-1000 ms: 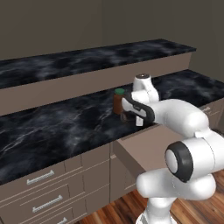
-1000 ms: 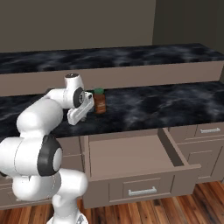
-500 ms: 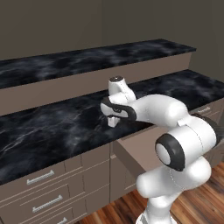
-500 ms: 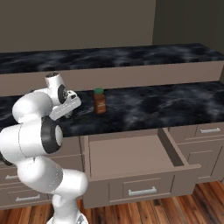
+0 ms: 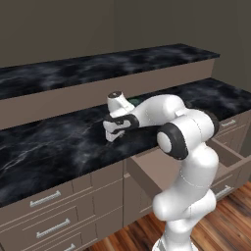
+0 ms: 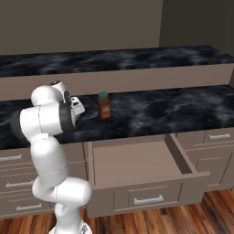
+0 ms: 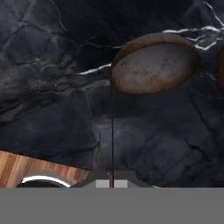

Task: Pick the ladle from the drawer and place it on the counter.

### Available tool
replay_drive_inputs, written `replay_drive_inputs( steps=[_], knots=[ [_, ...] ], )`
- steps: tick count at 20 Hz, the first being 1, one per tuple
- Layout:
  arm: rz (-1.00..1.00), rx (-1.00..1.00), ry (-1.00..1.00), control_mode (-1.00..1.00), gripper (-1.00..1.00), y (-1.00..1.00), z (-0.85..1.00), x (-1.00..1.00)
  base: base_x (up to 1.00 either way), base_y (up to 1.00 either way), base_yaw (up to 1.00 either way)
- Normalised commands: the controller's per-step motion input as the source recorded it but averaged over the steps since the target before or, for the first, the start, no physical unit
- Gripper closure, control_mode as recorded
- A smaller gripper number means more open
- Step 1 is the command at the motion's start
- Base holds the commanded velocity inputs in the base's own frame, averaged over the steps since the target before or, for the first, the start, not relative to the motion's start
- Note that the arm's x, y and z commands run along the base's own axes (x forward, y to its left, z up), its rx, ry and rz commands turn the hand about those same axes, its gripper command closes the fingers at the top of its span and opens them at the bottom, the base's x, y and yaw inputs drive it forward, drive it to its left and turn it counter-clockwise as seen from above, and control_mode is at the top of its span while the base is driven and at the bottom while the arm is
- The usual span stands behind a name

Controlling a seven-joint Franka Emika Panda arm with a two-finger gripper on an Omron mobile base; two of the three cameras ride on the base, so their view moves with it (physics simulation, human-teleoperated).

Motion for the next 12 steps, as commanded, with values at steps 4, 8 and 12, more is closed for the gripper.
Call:
replay_drive_inputs(
  steps=[4,8,12],
  knots=[
    [-0.12,0.00,-0.03,-1.00,1.00,0.18,-0.40,0.74,0.00,0.00,0.00],
    [-0.07,0.00,-0.08,-1.00,-1.00,0.32,-0.11,0.58,0.00,0.00,0.00],
    [-0.09,0.00,-0.20,-1.00,-1.00,-0.06,0.00,-0.28,0.00,0.00,0.00]
  ],
)
